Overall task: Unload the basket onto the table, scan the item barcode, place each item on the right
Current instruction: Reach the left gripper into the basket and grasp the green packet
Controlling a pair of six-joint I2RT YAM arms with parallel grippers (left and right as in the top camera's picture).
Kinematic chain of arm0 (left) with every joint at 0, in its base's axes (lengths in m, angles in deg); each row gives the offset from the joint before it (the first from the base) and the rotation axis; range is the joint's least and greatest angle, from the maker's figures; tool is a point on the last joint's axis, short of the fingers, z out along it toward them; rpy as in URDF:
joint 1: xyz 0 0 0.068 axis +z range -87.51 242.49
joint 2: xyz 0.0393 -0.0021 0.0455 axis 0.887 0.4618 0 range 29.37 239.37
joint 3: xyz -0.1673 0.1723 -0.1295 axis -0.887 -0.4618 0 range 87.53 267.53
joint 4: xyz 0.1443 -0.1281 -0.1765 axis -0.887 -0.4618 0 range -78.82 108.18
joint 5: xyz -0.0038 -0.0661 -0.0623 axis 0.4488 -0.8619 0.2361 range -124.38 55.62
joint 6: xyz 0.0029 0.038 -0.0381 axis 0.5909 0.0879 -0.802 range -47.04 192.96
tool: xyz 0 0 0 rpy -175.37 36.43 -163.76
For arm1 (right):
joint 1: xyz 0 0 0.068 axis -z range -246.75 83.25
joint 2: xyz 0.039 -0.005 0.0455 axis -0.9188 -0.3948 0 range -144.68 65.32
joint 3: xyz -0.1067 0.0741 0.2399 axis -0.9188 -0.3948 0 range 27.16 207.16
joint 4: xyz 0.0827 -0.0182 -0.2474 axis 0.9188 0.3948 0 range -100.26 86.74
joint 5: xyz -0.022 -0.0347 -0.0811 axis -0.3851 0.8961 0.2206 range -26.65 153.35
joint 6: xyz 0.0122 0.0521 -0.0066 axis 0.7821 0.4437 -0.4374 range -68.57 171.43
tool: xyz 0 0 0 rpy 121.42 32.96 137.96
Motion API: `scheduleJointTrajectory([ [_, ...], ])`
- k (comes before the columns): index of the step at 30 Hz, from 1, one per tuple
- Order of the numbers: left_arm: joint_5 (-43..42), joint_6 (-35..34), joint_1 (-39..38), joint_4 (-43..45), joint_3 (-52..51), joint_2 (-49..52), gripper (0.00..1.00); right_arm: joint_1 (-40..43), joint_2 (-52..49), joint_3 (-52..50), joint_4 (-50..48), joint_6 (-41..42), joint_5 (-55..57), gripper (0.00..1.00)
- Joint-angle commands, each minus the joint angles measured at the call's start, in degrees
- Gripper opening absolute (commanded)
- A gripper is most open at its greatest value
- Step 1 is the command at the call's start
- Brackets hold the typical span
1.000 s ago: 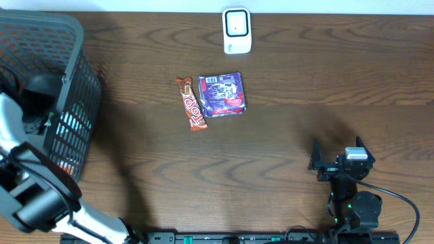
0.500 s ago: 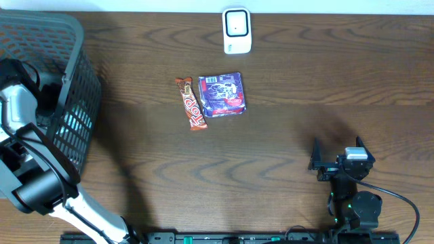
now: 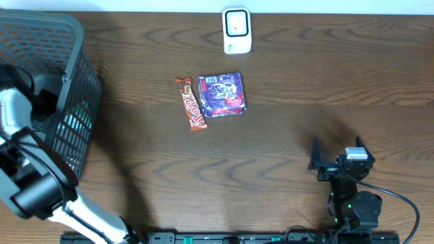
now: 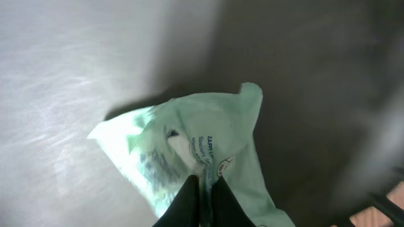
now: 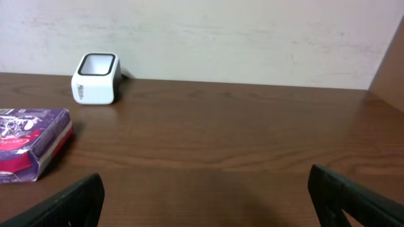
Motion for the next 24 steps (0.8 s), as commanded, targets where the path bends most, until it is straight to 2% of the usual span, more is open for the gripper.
scheduleJointTrajectory([
  [1,-0.9,1.2,2.3,0.5,-0.4,-9.6,0.07,-0.4,0.3,-0.2,0.1,-0.3,-0.1,0.99],
  [7,-0.9,1.2,4.8,3.1,-0.4,-24.6,0.07,-0.4,0.3,-0.2,0.1,-0.3,-0.1,0.99],
  [11,-0.7,1.1,4.7,2.5,-0.4,-29.6,0.07,-0.4,0.3,-0.2,0.1,-0.3,-0.1,0.99],
  [12,-0.7,1.1,4.5,1.7,-0.4,-29.7,0.16,-0.4,0.3,-0.2,0.1,-0.3,-0.1,0.99],
  [13,-0.7,1.1,4.3,0.9,-0.4,-29.5,0.43,-0.4,0.3,-0.2,0.1,-0.3,-0.1,0.99],
  [14,-0.7,1.1,4.1,0.2,-0.5,-28.9,0.62,-0.4,0.3,-0.2,0.1,-0.3,-0.1,0.99],
  [15,-0.7,0.9,3.8,-0.5,-0.6,-28.1,0.76,-0.4,0.3,-0.2,0.1,-0.3,-0.1,0.99],
  [16,-0.7,0.7,3.5,-1.0,-0.7,-27.1,0.83,-0.4,0.3,-0.2,0.1,-0.3,-0.1,0.99],
  [17,-0.7,0.7,3.3,-1.3,-0.9,-26.0,0.88,-0.4,0.3,-0.2,0.1,-0.3,-0.1,0.99],
  [19,-0.7,0.7,3.1,-1.6,-1.3,-23.4,0.92,-0.4,0.3,-0.2,0.1,-0.3,-0.1,0.99],
  [24,-0.7,-0.6,3.1,-3.6,-1.3,-16.3,0.96,-0.4,0.3,-0.2,0.1,-0.3,-0.1,0.99],
])
